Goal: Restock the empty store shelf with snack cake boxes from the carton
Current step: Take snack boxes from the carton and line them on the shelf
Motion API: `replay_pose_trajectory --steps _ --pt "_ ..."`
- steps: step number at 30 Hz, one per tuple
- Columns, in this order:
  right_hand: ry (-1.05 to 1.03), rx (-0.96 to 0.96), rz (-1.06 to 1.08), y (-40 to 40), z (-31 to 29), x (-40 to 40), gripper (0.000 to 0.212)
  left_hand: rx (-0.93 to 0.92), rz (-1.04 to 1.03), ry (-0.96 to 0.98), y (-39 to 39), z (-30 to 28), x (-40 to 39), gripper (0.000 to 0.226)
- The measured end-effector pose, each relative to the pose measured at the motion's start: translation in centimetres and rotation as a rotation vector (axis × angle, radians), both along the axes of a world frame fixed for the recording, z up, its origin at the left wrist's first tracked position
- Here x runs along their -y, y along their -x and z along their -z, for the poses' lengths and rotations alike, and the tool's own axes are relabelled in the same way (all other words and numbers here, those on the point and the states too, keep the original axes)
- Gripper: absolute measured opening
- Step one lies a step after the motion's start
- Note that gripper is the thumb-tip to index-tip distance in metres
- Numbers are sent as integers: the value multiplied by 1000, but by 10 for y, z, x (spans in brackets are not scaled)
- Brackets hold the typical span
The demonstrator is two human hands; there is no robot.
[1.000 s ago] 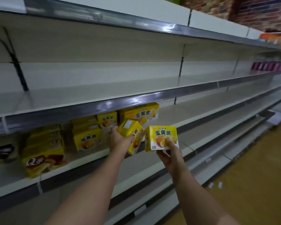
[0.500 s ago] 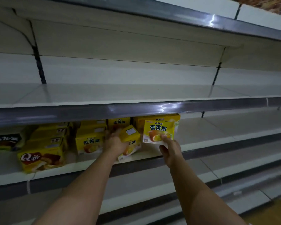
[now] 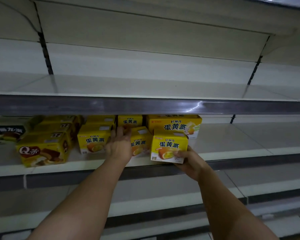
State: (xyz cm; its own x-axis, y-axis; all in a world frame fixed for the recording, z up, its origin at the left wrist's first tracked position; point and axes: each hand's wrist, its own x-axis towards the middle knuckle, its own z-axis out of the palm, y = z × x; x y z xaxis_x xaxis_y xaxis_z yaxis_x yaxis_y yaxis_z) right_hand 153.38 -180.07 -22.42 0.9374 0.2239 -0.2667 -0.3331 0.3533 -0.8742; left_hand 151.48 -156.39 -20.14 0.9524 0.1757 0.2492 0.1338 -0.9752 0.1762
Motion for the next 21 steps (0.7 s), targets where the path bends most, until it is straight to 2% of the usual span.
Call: replay_pose_trajectory --steps 5,7,9,12,14,16,19,21 --pt "100 46 -155 -2 -2 -7 57 -42 -17 -92 -2 -4 -1 70" --pt "127 62 -191 -6 -3 -19 56 -40 -24 -73 -4 -3 -4 70" --pt "243 99 -219 -10 -6 -34 58 -54 -10 -26 -6 -3 -6 67" --pt "593 180 -262 -14 -8 -49 58 -78 -19 169 -11 -10 -7 49" --pt "789 218 -257 -16 -7 -54 58 -47 0 184 -14 -13 -8 55" --pt "855 237 -253 -15 -7 -58 56 23 -28 252 -12 -13 -11 60" --pt "851 236 -256 -16 -6 -65 55 186 -100 518 -2 -17 -12 39" --pt "847 248 -250 -15 -9 -72 62 134 -73 632 6 -15 -13 47"
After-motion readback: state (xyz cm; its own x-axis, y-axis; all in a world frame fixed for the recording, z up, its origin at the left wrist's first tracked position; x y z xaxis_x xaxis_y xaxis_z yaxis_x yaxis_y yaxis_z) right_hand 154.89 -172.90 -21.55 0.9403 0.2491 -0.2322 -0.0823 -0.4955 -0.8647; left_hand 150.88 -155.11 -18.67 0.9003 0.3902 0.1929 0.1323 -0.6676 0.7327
